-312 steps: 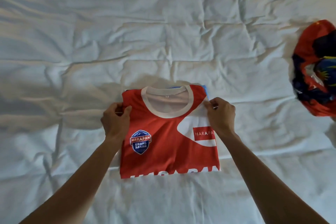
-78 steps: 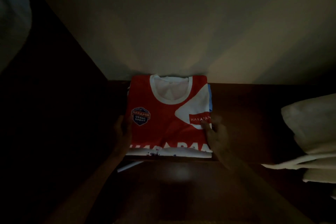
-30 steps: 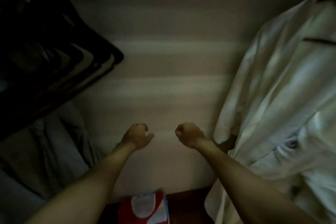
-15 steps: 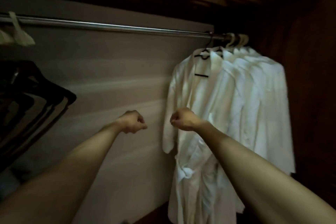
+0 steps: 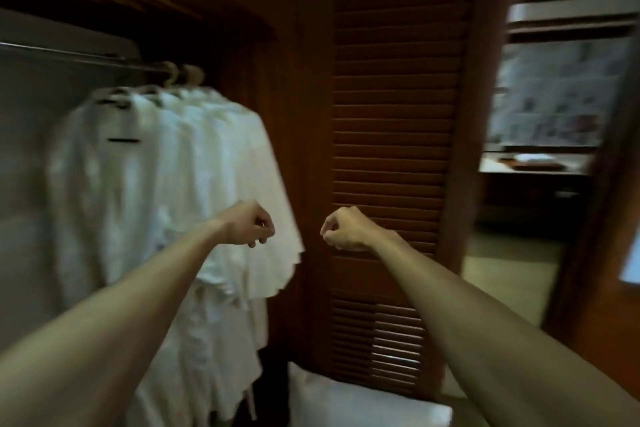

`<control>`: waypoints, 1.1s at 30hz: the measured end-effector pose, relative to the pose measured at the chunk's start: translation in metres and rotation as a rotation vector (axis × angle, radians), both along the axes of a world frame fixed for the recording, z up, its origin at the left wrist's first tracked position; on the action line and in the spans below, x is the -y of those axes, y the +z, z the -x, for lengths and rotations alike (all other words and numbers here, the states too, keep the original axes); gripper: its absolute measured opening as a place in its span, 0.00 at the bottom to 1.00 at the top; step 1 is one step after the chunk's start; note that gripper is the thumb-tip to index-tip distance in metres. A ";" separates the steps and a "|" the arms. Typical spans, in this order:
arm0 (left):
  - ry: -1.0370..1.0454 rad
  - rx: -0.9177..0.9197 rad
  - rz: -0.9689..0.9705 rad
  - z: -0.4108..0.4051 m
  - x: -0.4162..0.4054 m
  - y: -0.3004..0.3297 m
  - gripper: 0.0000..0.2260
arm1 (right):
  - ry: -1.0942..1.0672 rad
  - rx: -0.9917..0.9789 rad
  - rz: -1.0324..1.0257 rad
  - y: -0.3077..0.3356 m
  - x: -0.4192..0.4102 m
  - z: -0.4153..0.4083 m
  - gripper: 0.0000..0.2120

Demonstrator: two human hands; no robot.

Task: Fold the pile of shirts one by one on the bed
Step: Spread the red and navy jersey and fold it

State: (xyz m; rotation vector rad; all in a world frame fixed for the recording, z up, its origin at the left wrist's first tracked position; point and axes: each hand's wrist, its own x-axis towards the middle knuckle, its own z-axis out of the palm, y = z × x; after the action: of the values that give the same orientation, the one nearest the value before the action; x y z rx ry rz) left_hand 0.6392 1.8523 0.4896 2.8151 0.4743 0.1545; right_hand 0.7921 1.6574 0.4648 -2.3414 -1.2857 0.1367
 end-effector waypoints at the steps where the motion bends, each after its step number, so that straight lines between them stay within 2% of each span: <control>1: -0.073 0.001 -0.014 -0.027 0.028 0.002 0.06 | -0.060 -0.003 0.002 0.003 0.037 -0.011 0.09; 8: -0.531 0.013 0.005 -0.160 0.267 0.016 0.05 | -0.500 0.113 0.040 0.023 0.309 -0.045 0.10; 13: -0.868 0.017 -0.019 -0.209 0.478 0.007 0.05 | -0.794 0.146 0.127 0.027 0.521 -0.006 0.11; 16: -1.045 0.036 -0.064 -0.209 0.603 0.004 0.05 | -0.967 0.128 0.118 0.026 0.639 0.036 0.09; 20: -1.254 0.062 -0.017 -0.177 0.767 0.007 0.05 | -1.199 0.148 0.145 0.024 0.777 0.115 0.10; 25: -1.586 0.010 -0.015 -0.093 0.966 0.007 0.06 | -1.517 0.108 0.129 0.021 0.914 0.249 0.09; 29: -1.840 -0.035 -0.030 -0.002 1.099 0.001 0.06 | -1.794 0.086 0.170 0.017 0.992 0.367 0.09; 33: -2.071 -0.069 -0.051 0.101 1.199 -0.006 0.06 | -2.034 0.058 0.172 0.003 1.050 0.478 0.09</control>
State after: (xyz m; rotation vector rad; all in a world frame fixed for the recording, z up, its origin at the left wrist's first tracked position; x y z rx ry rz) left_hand 0.5379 0.6535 0.4833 1.9070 -2.2323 -0.3515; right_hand 0.3145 0.6074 0.4679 -2.5562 1.4177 -0.4676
